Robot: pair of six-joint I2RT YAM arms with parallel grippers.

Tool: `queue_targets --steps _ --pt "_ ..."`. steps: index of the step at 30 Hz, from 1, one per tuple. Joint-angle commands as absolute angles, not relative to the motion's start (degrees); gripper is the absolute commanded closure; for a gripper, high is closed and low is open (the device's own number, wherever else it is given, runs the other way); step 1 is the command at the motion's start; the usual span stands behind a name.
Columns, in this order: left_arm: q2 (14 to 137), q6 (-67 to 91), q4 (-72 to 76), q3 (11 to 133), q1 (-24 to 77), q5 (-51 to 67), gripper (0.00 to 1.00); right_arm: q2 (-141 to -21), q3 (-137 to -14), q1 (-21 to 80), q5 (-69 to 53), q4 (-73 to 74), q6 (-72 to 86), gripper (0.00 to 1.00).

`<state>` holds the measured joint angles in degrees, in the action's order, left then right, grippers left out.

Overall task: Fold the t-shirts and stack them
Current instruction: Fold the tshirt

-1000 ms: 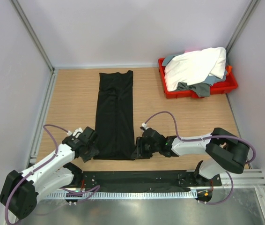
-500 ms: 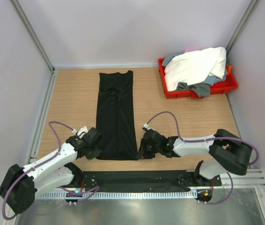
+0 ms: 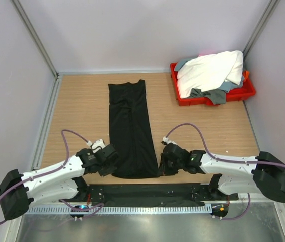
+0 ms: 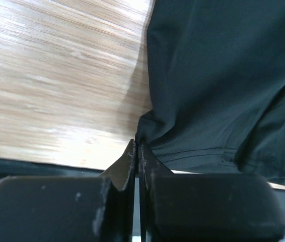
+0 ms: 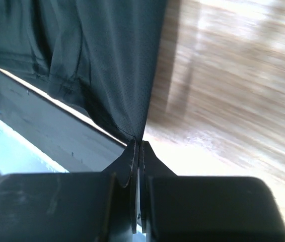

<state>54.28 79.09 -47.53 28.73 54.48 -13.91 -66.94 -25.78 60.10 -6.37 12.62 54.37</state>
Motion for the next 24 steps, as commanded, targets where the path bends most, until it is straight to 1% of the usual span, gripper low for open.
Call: queue_targets --steps 1,4,7,10,14,19,22,24 --pt "55.1 79.81 -52.1 35.04 54.76 -16.95 0.99 -68.98 -31.89 60.82 -6.68 15.02 51.69 0.98" --pt "56.94 78.05 -55.45 39.62 54.67 -19.15 0.92 -71.8 -38.22 60.12 -3.79 18.44 48.79 0.99" --pt "59.49 74.89 -58.88 45.78 53.88 -20.39 0.89 -75.23 -44.02 57.49 -3.6 22.57 44.75 0.99" --pt "61.69 69.19 -58.63 51.05 49.94 -20.22 0.88 -77.6 -49.56 52.75 -5.0 24.69 40.7 0.99" --pt "67.21 60.83 -56.34 55.45 40.72 -17.06 0.89 -82.25 -57.29 47.21 -7.2 27.59 35.17 0.99" --pt "75.13 51.18 -54.5 63.7 33.42 -15.3 0.92 -91.12 -70.72 42.03 -8.34 31.55 29.11 0.99" --pt "80.58 48.17 -54.93 69.23 31.12 -12.84 0.94 -95.6 -74.43 39.82 -9.49 32.43 26.99 0.99" --pt "83.39 46.67 -55.63 71.62 31.11 -13.09 0.93 -97.81 -77.69 38.5 -10.37 33.39 26.11 0.99"
